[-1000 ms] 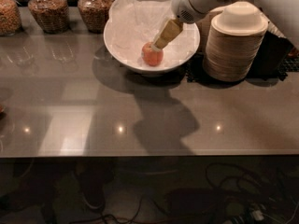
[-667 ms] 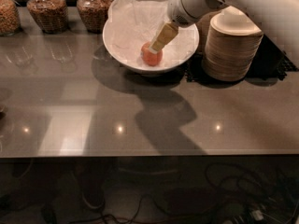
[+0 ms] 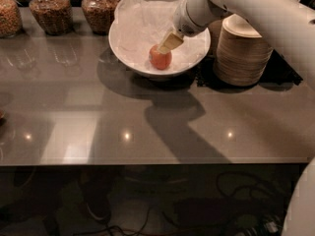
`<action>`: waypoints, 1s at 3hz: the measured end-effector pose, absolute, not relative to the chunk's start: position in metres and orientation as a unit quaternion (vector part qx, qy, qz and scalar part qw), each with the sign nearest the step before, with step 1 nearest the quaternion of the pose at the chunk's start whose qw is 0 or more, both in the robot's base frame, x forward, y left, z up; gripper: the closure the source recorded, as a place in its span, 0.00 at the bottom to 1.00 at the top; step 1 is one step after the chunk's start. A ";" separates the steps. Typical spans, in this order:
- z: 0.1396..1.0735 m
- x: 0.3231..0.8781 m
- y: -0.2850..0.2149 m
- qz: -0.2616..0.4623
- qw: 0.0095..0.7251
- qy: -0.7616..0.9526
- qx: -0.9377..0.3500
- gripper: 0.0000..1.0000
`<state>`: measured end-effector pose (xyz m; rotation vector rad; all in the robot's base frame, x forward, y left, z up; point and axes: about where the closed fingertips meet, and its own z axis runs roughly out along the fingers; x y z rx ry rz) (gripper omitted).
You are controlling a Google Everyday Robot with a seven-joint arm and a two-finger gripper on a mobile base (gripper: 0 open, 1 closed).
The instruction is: Pick apple from white bowl
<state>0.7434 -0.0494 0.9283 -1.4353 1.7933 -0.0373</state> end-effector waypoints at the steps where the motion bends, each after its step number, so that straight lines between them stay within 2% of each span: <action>1: 0.915 0.738 -0.046 -0.001 0.391 0.718 -0.576 0.28; 3: 0.893 0.733 -0.039 0.021 0.368 0.728 -0.579 0.29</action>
Offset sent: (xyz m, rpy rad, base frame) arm -0.0153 0.0072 -0.0337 -0.0125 0.1281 0.0248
